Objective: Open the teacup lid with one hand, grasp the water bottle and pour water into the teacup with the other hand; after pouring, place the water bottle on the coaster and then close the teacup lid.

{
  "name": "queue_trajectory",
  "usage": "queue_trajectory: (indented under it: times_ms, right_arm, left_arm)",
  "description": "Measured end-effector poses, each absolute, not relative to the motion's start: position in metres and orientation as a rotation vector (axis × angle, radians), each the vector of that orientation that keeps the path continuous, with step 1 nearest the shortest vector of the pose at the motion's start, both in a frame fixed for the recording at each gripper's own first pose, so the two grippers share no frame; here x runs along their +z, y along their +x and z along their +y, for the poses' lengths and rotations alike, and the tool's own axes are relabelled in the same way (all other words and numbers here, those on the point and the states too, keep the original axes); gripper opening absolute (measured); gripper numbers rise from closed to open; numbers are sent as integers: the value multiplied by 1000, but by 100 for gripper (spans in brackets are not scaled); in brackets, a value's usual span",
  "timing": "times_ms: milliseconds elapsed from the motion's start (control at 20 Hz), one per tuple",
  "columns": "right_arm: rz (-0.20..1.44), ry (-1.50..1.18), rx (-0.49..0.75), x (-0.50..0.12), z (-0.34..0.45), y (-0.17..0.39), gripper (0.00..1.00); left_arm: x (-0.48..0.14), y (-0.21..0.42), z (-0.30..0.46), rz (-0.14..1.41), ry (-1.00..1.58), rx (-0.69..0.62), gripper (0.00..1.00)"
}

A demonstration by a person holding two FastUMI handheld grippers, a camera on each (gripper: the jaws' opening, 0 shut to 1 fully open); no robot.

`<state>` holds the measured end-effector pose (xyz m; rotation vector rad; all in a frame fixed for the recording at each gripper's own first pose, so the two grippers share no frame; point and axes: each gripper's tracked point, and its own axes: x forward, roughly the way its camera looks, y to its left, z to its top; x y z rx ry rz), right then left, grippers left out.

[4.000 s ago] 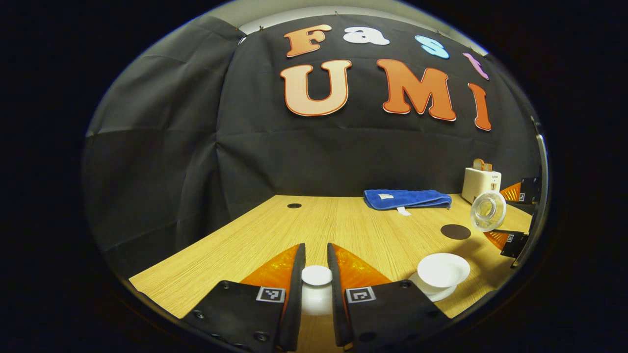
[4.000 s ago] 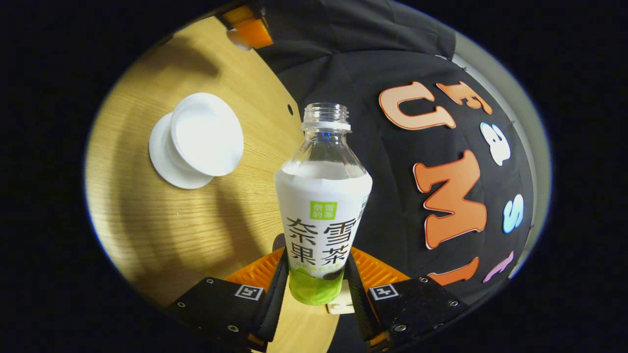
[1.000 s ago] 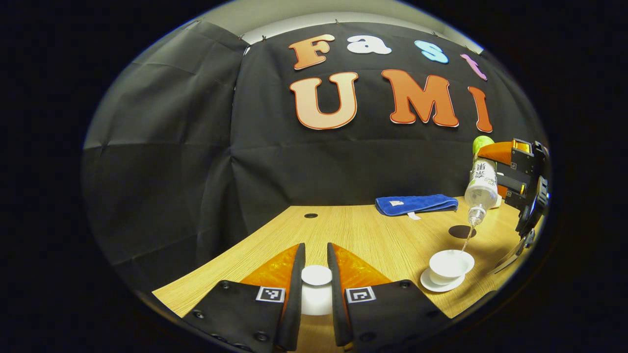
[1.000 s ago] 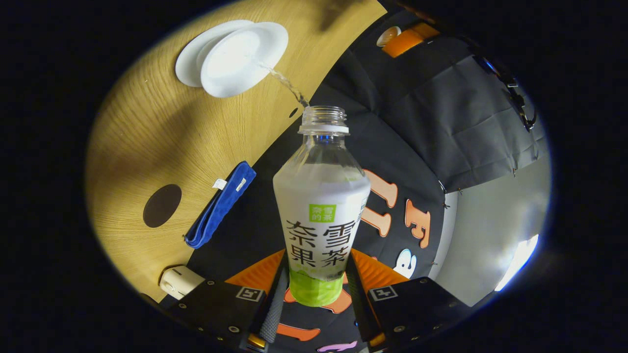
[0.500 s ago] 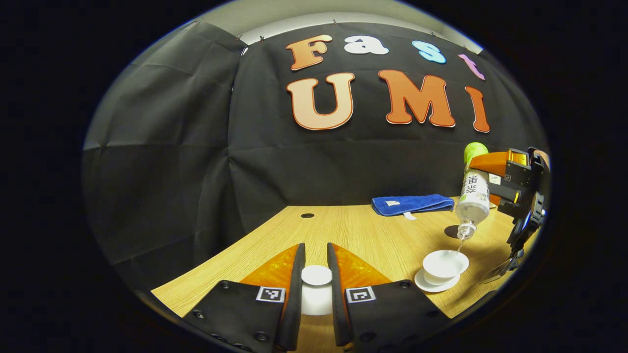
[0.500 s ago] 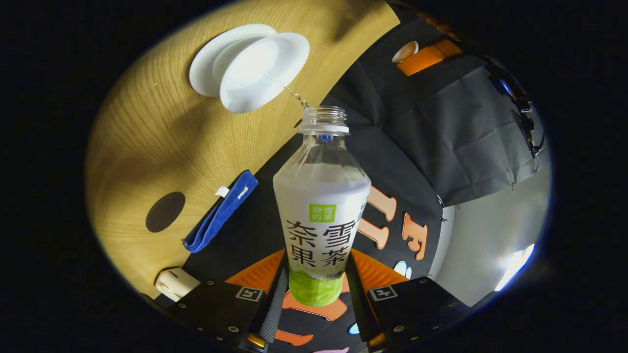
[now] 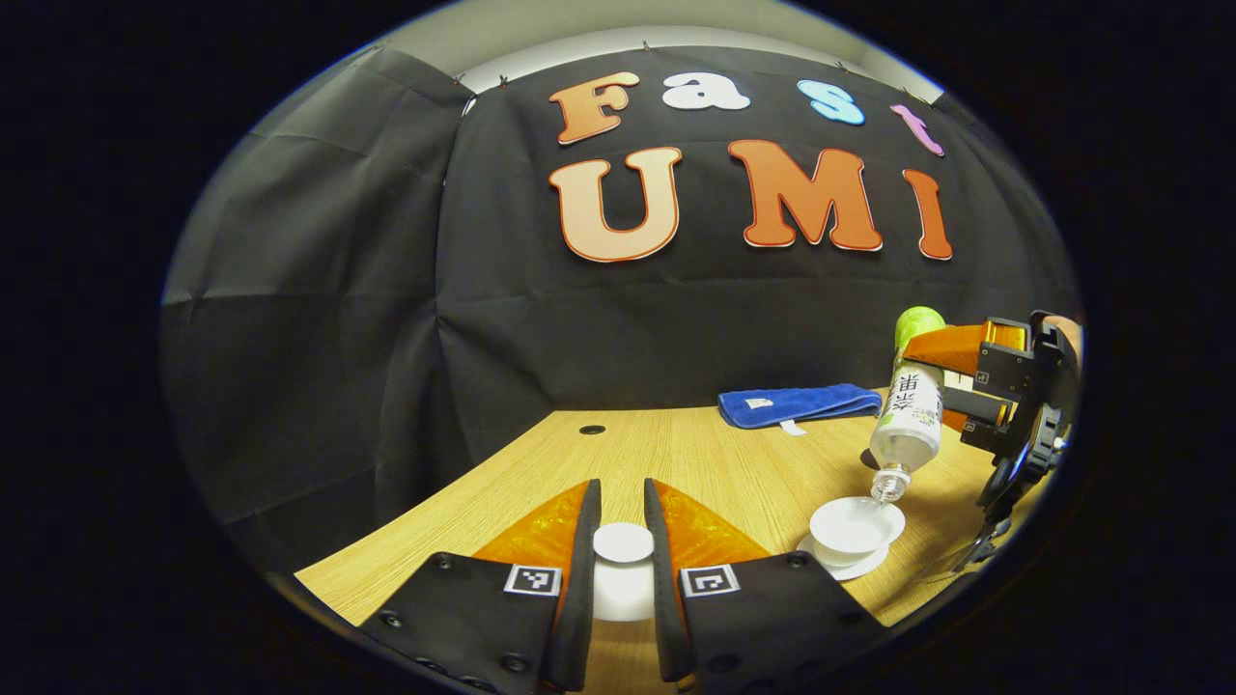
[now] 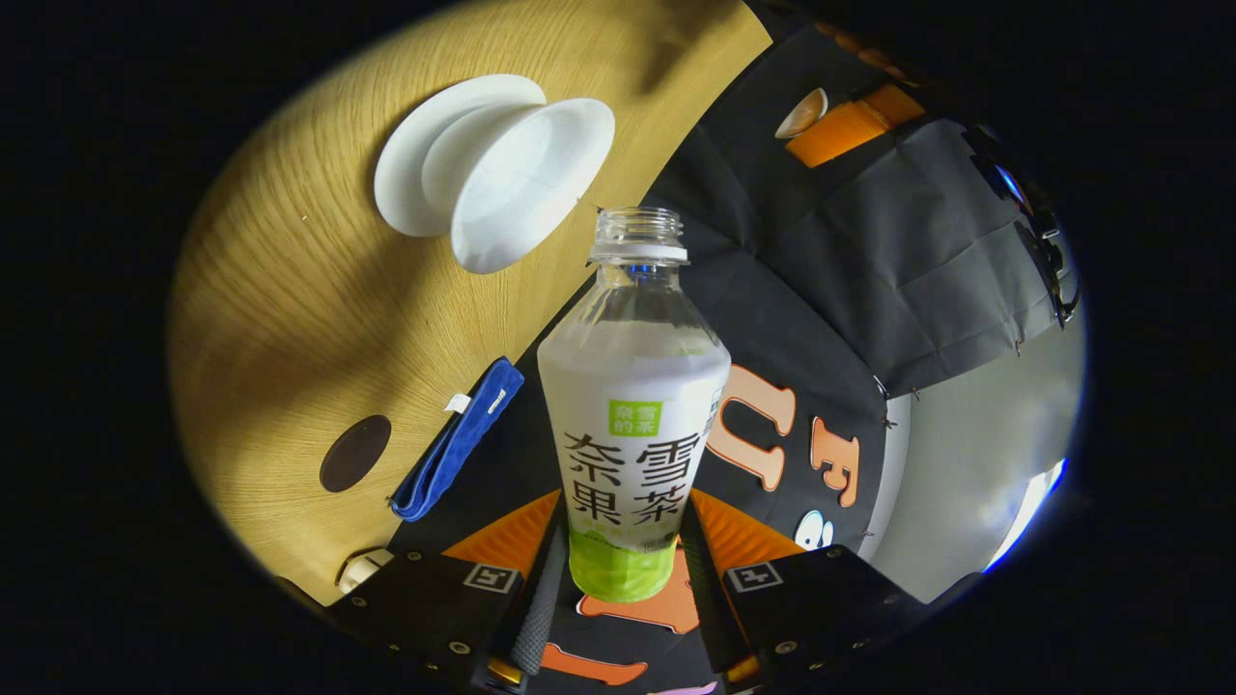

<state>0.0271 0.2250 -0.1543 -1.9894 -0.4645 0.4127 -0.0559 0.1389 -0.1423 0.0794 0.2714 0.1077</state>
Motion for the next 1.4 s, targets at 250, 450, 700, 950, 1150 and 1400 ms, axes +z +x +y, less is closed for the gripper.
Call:
queue_trajectory:
  times_ms: [250,450,700,950,1150,1400]
  right_arm:
    - [-490,-1997,417,-156,223,27,64]
    - [-438,-1922,425,-160,218,28,64]
    - [-272,-1671,503,-183,210,22,64]
    - [-100,-1394,549,-193,200,26,64]
    - [-51,-1195,504,-189,188,40,64]
    - [59,-906,465,-190,170,64,64]
  left_arm:
    - [-140,-55,134,268,77,109,31]
    - [-137,-55,127,263,75,100,31]
    - [-133,-50,121,256,78,93,29]
    - [-129,-44,108,249,70,80,31]
    - [-132,-36,92,246,72,61,31]
    - [-134,-26,68,253,76,29,29]
